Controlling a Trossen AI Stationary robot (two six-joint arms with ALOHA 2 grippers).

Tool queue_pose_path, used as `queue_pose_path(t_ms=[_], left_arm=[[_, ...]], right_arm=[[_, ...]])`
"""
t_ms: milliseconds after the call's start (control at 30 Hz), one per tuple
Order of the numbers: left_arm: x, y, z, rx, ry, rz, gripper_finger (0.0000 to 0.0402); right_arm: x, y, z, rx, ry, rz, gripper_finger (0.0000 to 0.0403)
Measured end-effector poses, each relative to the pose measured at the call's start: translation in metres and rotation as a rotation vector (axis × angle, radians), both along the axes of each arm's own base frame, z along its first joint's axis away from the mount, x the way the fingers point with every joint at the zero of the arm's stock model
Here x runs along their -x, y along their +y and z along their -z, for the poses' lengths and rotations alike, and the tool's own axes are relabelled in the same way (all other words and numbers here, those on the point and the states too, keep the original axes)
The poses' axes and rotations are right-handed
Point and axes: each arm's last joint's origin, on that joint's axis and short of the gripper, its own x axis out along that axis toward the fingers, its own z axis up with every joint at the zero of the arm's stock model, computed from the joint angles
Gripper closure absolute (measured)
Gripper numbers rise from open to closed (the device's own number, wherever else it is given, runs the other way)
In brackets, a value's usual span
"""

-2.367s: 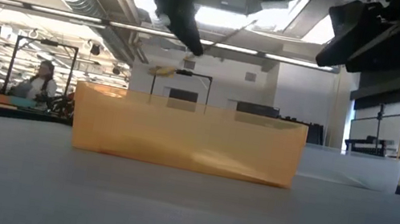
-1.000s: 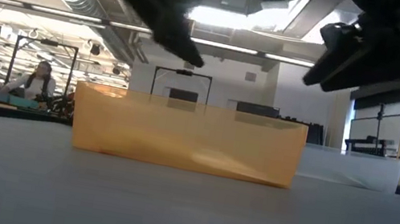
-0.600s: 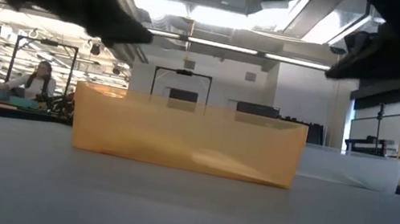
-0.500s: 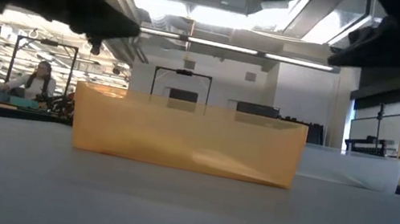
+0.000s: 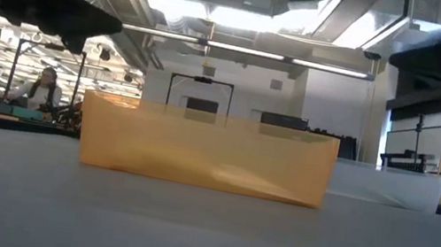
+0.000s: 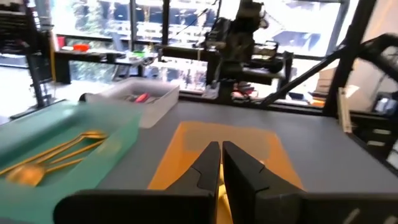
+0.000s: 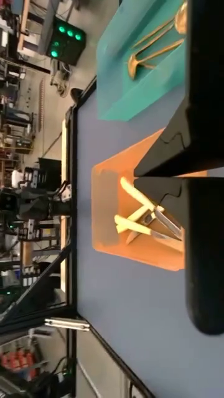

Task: Sort silverware by color (type)
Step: Return to Home Position

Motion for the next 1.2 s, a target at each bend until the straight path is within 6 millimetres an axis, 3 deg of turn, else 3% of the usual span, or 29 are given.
queue_pose_path(t_ms=[233, 567, 733, 933, 1200], left_arm=[[0.009, -0.004, -0.006, 0.014, -0.046, 0.048, 0.0390], [0.028, 0.000, -0.004, 0.020, -0.023, -0.028, 0.0390], [0.036, 0.001, -0.005, 0.023, -0.054, -0.030, 0.0390], [0.038, 0.001, -0.005, 0.021, -0.061, -0.022, 0.0390], [0.037, 0.001, -0.005, 0.021, -0.052, -0.022, 0.0390]], right_arm=[[0.018, -0.005, 0.010, -0.080, -0.061, 0.007, 0.0403], [0.040, -0.010, 0.012, -0.111, -0.091, 0.002, 0.0403], [0.038, -0.009, 0.015, -0.113, -0.087, -0.018, 0.0403], [0.031, -0.007, 0.033, -0.123, -0.130, -0.020, 0.0403], [0.029, -0.006, 0.035, -0.130, -0.159, -0.065, 0.0403]])
